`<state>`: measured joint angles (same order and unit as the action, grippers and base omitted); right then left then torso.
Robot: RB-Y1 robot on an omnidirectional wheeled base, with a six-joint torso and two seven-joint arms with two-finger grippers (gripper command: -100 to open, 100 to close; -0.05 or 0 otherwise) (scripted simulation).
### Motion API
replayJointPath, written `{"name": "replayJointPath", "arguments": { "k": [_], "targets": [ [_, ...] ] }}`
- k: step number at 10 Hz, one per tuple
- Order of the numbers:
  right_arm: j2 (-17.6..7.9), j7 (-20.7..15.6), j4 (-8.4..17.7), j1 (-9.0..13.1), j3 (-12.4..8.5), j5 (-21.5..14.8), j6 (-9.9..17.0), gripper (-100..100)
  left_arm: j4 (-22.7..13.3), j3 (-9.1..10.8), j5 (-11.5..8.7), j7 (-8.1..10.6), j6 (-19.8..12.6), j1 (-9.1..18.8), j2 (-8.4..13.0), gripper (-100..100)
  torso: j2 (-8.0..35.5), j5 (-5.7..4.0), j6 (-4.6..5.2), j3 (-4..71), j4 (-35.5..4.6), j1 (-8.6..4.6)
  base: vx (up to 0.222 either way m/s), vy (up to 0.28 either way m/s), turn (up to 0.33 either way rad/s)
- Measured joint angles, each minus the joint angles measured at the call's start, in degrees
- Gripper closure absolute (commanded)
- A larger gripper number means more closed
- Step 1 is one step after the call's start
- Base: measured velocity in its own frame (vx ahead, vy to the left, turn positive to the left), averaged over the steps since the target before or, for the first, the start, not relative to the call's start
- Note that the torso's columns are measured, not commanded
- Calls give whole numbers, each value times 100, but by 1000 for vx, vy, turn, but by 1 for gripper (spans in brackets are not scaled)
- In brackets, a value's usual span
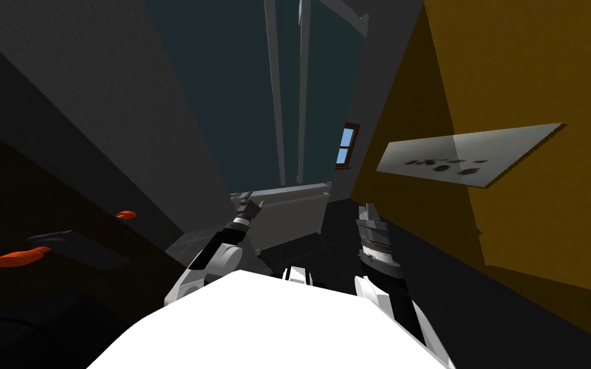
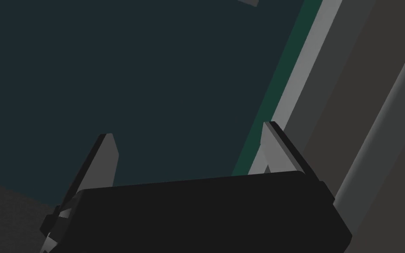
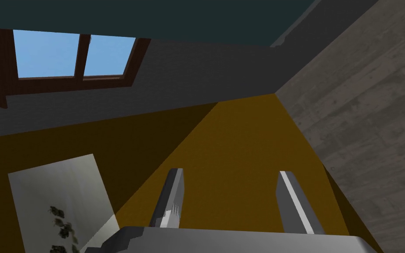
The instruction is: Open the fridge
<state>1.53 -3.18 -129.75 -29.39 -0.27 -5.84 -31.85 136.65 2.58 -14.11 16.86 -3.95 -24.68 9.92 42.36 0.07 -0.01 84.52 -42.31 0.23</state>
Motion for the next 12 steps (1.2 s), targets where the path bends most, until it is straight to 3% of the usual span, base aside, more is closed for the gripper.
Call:
{"name": "replayJointPath", "arguments": {
  "k": [3, 12],
  "targets": [
    [0, 0, 0, -1, 0, 0, 0, 0, 31, 128, -340, 198, -466, 3, -18, -100, -21, -9, 1, 14, 7, -32, 159, -67, 80],
    [0, 0, 0, 1, 0, 0, 0, 0, 112, 404, -1055, 643, -1686, 58, -227, -100, 0, -7, 2, 1, 1, -23, 125, -70, 71]
  ]
}}
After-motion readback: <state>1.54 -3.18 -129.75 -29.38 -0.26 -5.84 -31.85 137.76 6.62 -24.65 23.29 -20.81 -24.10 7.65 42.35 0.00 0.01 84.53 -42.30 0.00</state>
